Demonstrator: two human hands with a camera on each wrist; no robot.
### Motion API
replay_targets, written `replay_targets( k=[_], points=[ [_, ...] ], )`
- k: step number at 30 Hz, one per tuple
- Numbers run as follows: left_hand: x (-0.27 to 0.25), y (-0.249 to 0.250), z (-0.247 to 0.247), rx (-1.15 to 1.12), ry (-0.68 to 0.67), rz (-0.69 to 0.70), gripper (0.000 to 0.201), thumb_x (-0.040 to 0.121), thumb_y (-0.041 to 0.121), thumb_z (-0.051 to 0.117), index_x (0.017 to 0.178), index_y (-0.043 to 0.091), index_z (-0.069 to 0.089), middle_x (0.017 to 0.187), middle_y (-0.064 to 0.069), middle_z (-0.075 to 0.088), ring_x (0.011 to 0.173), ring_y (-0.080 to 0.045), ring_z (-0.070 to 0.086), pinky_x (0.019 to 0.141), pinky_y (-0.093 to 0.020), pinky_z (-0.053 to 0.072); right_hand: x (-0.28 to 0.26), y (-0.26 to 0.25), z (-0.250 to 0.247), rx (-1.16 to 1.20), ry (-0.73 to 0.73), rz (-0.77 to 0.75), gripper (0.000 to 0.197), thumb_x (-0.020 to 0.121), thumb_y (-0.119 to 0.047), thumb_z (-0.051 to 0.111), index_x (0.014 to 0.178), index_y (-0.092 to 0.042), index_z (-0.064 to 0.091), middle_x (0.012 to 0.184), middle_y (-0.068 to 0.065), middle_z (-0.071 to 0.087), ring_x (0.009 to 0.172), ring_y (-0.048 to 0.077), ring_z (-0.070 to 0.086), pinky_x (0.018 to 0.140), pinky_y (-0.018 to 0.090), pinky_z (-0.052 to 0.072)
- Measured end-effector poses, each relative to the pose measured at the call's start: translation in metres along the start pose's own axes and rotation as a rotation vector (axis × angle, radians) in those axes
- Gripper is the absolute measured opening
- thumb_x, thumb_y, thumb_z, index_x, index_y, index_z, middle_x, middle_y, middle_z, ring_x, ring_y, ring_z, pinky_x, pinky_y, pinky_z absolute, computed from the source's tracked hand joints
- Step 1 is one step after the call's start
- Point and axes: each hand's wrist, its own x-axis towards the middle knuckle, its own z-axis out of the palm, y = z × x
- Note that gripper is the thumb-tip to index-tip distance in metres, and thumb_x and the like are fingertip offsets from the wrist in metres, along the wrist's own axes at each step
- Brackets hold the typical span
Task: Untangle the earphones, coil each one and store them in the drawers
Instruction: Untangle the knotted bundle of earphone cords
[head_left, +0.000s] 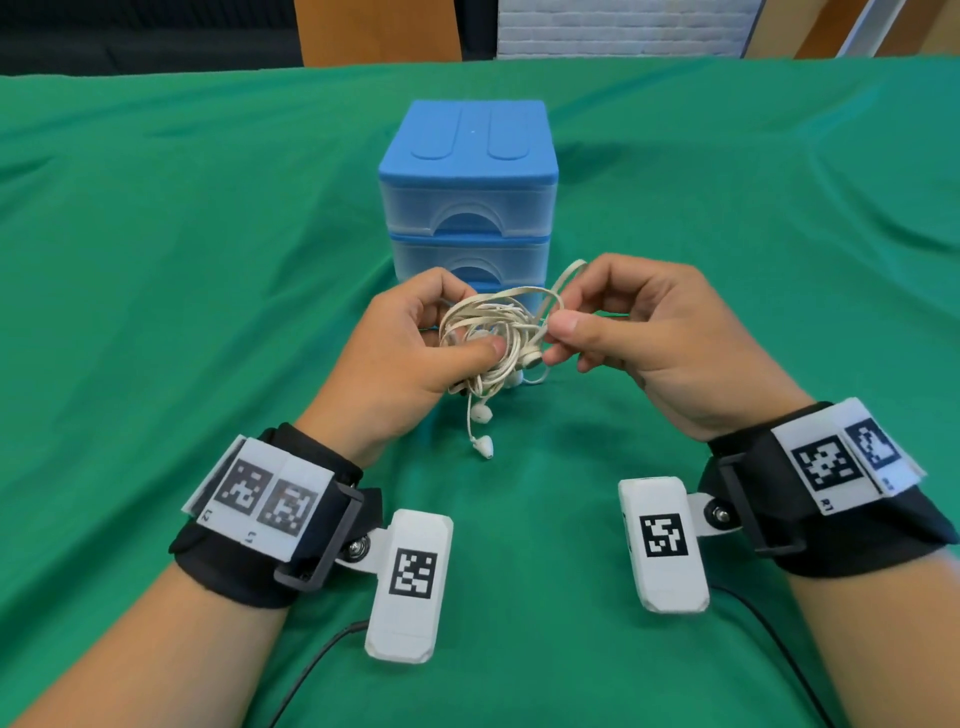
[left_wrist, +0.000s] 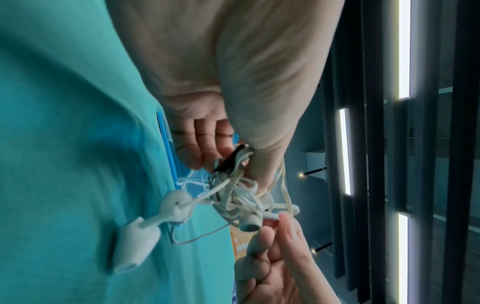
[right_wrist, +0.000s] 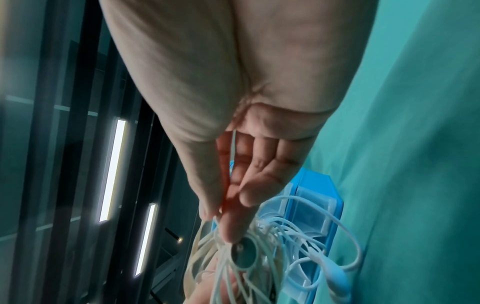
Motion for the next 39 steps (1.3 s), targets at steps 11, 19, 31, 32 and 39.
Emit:
replay_targets(
  k=[11,19,31,32,39],
  points=[
    [0.001,0.001,0.003,-0.168,-0.033,-0.040,0.024,0.080,-0.007,0.075,0.088,0.010,0.060,0.074,0.002,0.068,0.061,-0.008,0.060,0.060,-0.018,0.048,0.003,0.002,0.004,-0.002,0.144,-0.142,0.015,0.083,0.011,0.070,0.082,-0.002,0.062,0.077,0.017,0.069,0.075,0.026,0.074,0.064,0.025,0.054],
    [0.000,-0.001,0.002,-0.204,-0.053,-0.055,0.029,0.076,-0.004,0.078,0.097,0.008,0.061,0.087,-0.007,0.069,0.069,-0.015,0.065,0.061,-0.023,0.052,0.002,0.007,0.005,-0.043,0.017,-0.026,0.016,0.073,0.007,0.076,0.075,0.000,0.062,0.084,0.021,0.069,0.082,0.034,0.071,0.077,0.039,0.058],
    [-0.002,-0.001,0.002,-0.301,-0.122,-0.190,0.032,0.079,0.011,0.073,0.108,0.006,0.063,0.095,-0.011,0.069,0.082,-0.026,0.061,0.074,-0.036,0.048,-0.002,0.002,0.006,-0.098,-0.017,-0.031,0.023,0.071,0.006,0.081,0.072,0.007,0.058,0.081,0.011,0.067,0.075,0.029,0.065,0.087,0.059,0.053],
    [-0.002,-0.001,0.001,-0.299,-0.133,-0.202,0.034,0.081,0.017,0.072,0.112,0.007,0.063,0.098,-0.010,0.069,0.084,-0.024,0.061,0.075,-0.035,0.049,-0.003,0.000,0.005,-0.097,-0.012,-0.038,0.023,0.071,0.005,0.081,0.072,0.006,0.058,0.081,0.011,0.068,0.075,0.028,0.065,0.088,0.059,0.053],
    [-0.002,-0.003,0.009,-0.115,-0.145,-0.120,0.046,0.076,0.014,0.079,0.118,0.006,0.062,0.101,-0.003,0.070,0.090,-0.016,0.062,0.080,-0.033,0.052,-0.002,-0.001,0.000,-0.134,-0.016,-0.025,0.017,0.076,0.009,0.077,0.077,0.009,0.060,0.082,0.019,0.069,0.077,0.030,0.069,0.085,0.054,0.055]
  ],
)
